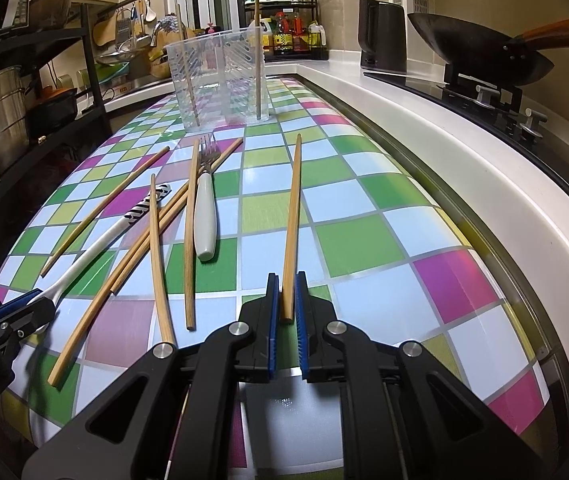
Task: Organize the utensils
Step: 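Lift the spoon and chopstick and carry both toward the container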
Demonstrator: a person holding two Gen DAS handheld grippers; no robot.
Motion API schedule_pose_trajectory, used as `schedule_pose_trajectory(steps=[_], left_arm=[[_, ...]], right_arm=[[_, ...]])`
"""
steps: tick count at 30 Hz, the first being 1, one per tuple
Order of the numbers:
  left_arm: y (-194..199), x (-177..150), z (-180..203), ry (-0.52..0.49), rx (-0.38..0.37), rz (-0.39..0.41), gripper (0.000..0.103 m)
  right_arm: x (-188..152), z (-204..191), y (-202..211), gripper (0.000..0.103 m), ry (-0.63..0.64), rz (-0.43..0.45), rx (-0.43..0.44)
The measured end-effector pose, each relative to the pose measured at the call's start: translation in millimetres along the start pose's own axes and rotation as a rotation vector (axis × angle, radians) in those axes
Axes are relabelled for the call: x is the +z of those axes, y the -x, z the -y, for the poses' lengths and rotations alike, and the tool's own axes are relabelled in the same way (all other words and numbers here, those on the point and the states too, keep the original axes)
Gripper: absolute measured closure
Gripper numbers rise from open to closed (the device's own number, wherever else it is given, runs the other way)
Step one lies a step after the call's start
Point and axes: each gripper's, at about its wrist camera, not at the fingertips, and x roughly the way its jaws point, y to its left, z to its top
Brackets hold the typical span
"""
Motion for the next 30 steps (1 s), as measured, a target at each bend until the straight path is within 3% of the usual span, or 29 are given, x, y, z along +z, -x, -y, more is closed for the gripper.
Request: schedule_pose_trajectory(steps=[13,30], left_arm=[[15,14,-8,0.01,0.075,0.099,0.092],[42,40,-18,0.015,0.094,0.213,0.092]], right_arm=[[6,0,7,0.096,0.015,0.019,-0.023],[45,-13,63,0.096,0.118,0.18,-0.083]])
